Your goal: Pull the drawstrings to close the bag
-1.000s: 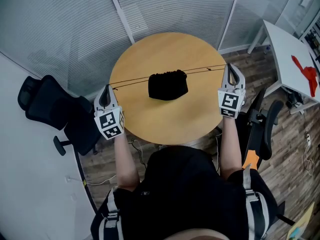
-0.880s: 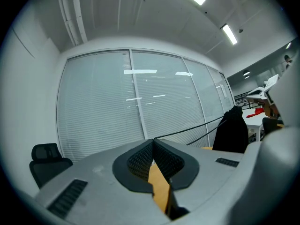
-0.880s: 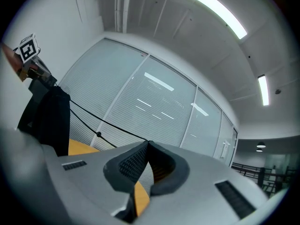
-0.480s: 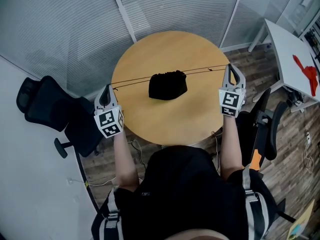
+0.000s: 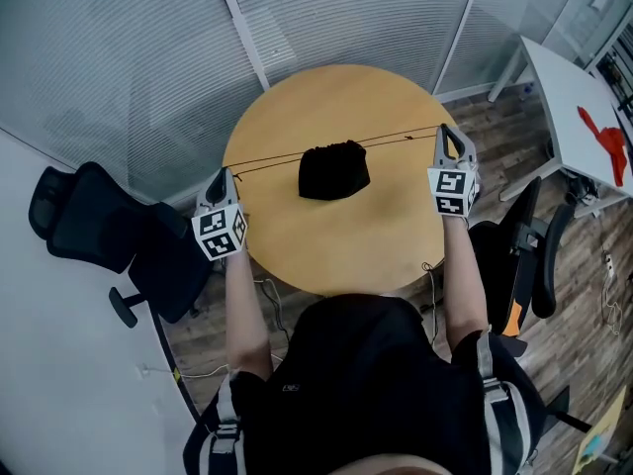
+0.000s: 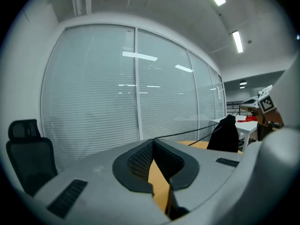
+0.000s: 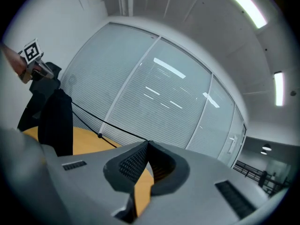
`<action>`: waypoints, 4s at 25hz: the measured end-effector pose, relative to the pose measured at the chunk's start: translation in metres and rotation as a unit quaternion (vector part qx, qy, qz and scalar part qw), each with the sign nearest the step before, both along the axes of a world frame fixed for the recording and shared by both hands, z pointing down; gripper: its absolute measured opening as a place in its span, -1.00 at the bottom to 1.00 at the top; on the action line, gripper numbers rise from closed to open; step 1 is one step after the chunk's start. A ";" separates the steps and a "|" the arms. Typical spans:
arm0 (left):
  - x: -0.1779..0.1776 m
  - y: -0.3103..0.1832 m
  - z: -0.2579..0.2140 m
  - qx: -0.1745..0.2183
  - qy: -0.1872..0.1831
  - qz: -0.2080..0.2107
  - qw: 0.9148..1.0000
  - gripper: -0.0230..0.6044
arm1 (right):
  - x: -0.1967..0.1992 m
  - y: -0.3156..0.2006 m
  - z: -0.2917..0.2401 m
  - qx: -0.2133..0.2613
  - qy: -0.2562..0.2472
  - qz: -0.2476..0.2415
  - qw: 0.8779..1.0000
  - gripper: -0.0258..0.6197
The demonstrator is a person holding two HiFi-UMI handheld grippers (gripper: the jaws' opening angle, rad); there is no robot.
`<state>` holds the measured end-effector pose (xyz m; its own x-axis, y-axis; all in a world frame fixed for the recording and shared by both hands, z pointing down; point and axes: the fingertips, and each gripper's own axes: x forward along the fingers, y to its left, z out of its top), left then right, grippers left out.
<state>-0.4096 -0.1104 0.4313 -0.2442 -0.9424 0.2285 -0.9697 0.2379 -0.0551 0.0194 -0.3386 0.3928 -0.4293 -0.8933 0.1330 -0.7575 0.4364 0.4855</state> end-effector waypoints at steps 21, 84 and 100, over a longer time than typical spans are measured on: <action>0.027 -0.005 0.146 -0.112 0.115 0.061 0.985 -0.88 | 0.035 0.009 0.153 -0.167 0.019 0.039 0.985 -0.74; 0.189 0.207 0.232 -0.058 0.255 0.008 0.965 -0.71 | 0.103 0.194 0.274 -0.380 -0.132 -0.233 0.885 -0.74; 0.238 0.215 0.149 -0.015 0.223 0.203 0.953 -0.88 | 0.068 0.301 0.187 -0.330 -0.167 -0.285 0.884 -0.74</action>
<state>-0.1714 0.1042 0.5807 0.2661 -0.9302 0.2529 -0.9103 -0.1562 0.3834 0.0878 -0.0381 0.5797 -0.8990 -0.2937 0.3249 -0.3756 0.8985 -0.2269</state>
